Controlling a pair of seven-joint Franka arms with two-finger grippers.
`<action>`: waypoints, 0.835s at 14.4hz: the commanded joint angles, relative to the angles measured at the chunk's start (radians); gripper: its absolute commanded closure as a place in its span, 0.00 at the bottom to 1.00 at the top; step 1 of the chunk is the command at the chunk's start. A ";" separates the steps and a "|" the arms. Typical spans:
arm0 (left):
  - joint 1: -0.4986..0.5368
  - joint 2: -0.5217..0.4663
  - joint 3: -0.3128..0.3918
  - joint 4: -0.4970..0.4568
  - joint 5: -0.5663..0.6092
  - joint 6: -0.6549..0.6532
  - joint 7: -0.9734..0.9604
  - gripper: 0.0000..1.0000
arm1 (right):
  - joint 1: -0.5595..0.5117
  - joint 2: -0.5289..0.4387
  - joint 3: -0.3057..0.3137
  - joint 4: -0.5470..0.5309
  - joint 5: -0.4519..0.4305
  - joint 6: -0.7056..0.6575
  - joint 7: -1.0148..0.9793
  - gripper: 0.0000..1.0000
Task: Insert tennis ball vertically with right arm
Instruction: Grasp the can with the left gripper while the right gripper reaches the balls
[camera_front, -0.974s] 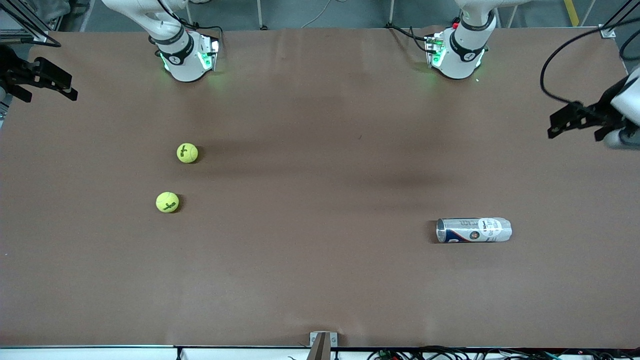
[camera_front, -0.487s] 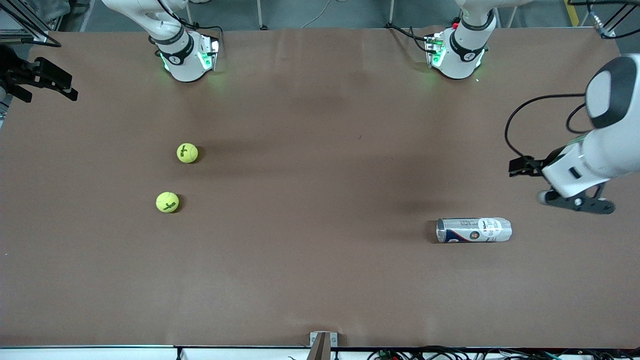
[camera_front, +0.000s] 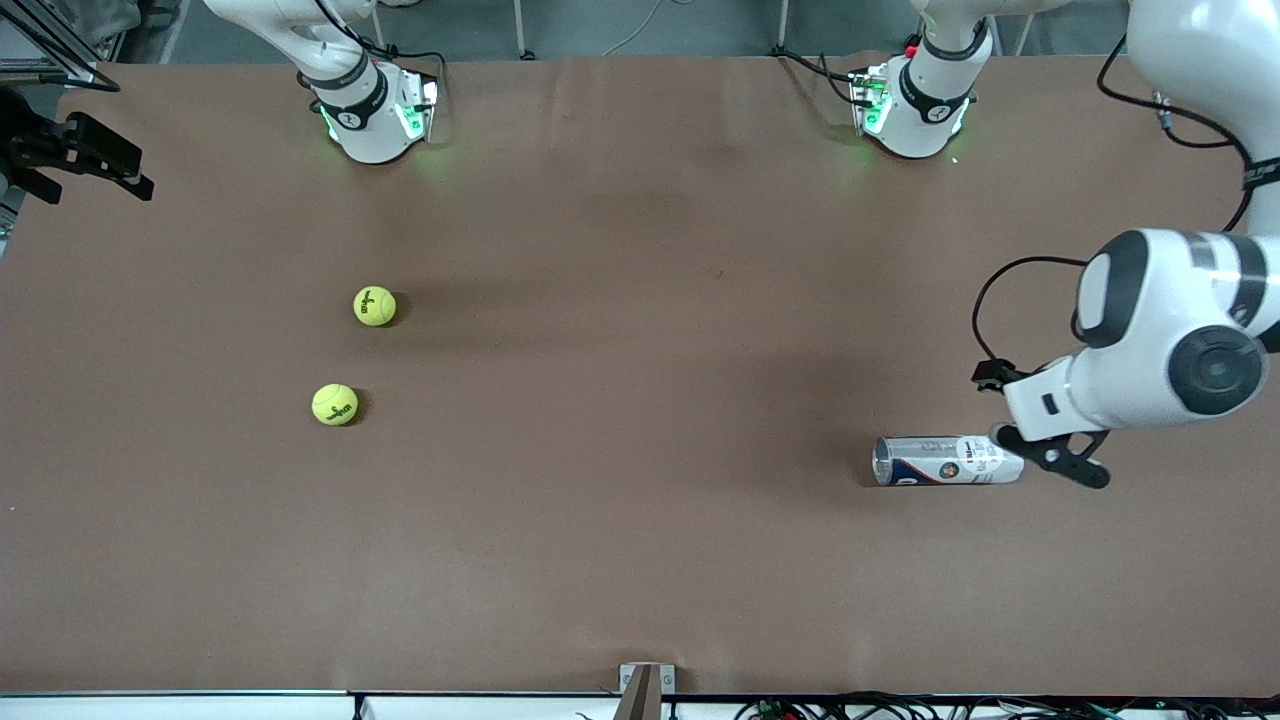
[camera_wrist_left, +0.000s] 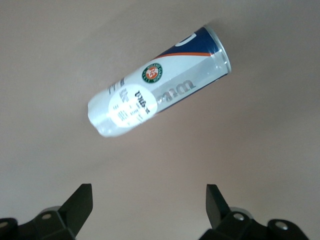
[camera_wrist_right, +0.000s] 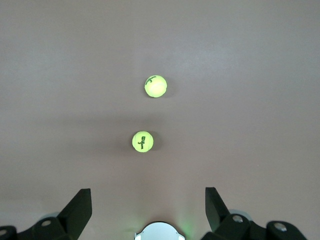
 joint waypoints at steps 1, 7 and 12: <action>-0.021 0.056 0.000 0.017 0.055 0.040 0.161 0.00 | 0.008 -0.010 -0.005 0.004 -0.005 0.004 0.003 0.00; -0.048 0.122 0.000 0.016 0.233 0.077 0.407 0.00 | -0.006 0.101 -0.009 0.017 -0.008 0.041 -0.007 0.00; -0.090 0.150 -0.002 0.016 0.380 0.077 0.465 0.00 | -0.006 0.262 -0.012 0.016 -0.007 0.187 0.007 0.00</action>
